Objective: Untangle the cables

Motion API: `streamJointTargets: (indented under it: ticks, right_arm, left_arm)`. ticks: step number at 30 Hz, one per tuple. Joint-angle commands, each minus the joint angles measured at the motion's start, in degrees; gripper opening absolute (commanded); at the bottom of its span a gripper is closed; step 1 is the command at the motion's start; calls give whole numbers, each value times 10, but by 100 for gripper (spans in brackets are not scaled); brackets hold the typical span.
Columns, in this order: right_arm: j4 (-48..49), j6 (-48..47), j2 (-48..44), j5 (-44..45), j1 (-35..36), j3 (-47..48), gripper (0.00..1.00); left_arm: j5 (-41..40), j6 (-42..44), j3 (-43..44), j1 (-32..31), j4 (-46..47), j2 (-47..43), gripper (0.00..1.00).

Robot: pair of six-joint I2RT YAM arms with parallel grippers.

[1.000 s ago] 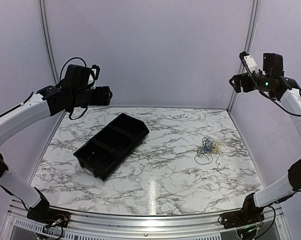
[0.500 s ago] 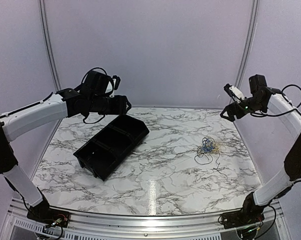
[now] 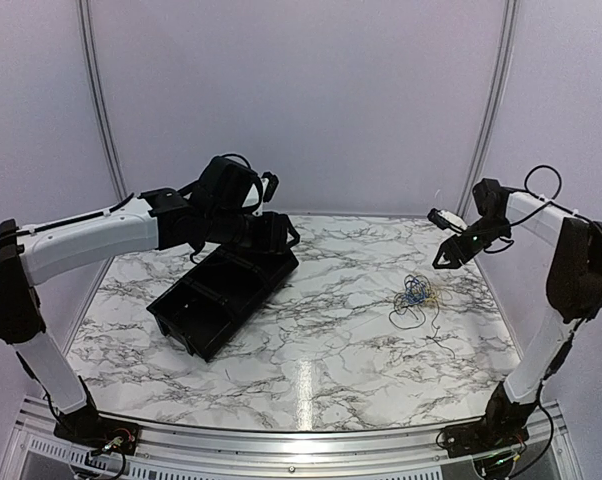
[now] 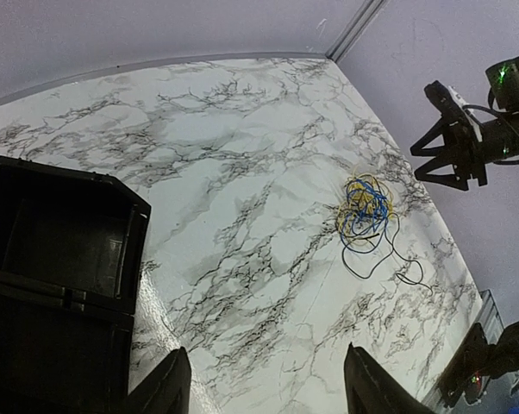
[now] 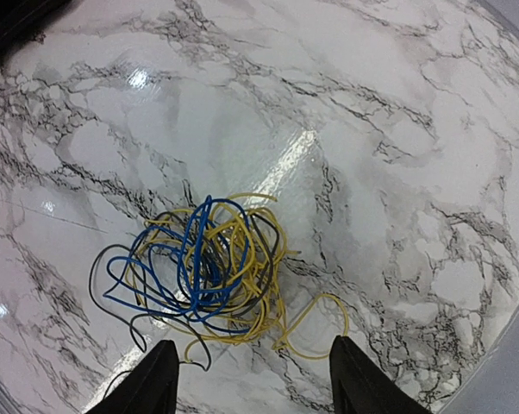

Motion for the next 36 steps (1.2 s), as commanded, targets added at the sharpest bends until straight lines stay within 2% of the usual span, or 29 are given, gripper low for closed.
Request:
streamJointTargets:
  ticks: [1,4,11,16,18,27,36]
  right_arm:
    - [-39,-56,5,-13,-1,16,54]
    - [-66,-102,-18,-6,7,-23,51]
    - [-98,-169,-138,7,21,-134,49]
    - [-74,-224,-226,68,91,-220,49]
    - [-49,-238,-249,98,112,-244,49]
    - [-6,-344,-276,186,163,-287,42]
    - [41,-400,-266,233,228,-339,41]
  left_arm:
    - [37,-5,18,-11,11,16,64]
    - [50,-2,14,-18,12,19,64]
    - [47,-5,-3,-33,11,19,64]
    - [51,-5,-3,-38,12,28,64]
    - [68,1,1,-39,12,34,61]
    - [83,6,5,-43,12,35,62]
    - [65,-8,-14,-42,13,14,64]
